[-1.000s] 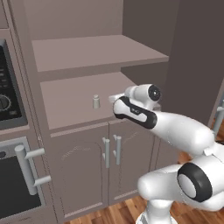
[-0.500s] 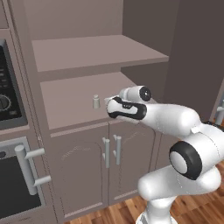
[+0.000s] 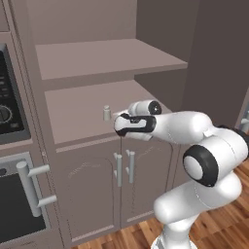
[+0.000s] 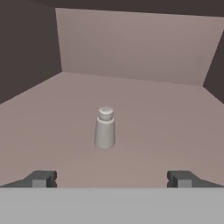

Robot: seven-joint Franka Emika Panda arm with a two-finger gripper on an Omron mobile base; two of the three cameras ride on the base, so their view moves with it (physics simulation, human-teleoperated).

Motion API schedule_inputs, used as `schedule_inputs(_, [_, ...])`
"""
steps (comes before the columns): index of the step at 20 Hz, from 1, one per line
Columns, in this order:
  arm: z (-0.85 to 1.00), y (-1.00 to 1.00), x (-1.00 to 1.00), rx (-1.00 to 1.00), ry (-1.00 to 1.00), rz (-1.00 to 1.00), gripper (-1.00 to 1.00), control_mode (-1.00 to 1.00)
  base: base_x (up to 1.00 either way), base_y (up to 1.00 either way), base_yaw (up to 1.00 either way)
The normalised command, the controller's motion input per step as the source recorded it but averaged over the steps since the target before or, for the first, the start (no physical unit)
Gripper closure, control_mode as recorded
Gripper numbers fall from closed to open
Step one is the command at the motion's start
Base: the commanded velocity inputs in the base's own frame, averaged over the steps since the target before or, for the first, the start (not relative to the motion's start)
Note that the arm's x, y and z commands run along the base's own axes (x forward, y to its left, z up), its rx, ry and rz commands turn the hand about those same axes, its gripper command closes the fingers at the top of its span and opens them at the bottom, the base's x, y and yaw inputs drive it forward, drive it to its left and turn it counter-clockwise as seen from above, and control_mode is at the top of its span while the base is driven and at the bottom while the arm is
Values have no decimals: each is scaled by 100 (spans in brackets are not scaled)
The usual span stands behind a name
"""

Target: Collect the turmeric, ketchup, and shaker from the cabinet and place them next to the stove.

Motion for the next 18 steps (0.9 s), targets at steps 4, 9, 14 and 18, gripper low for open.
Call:
schedule_inputs(4, [0,11,6,0,0,0,-100,-100,0,0,0])
schedule_inputs(9, [0,15,12,0,0,0,-100,-100,0,0,0])
schedule_inputs(14, [0,19,15,0,1,0,-100,-100,0,0,0])
schedule_inputs(18, [0,17,18,0,1,-1,-100,-100,0,0,0])
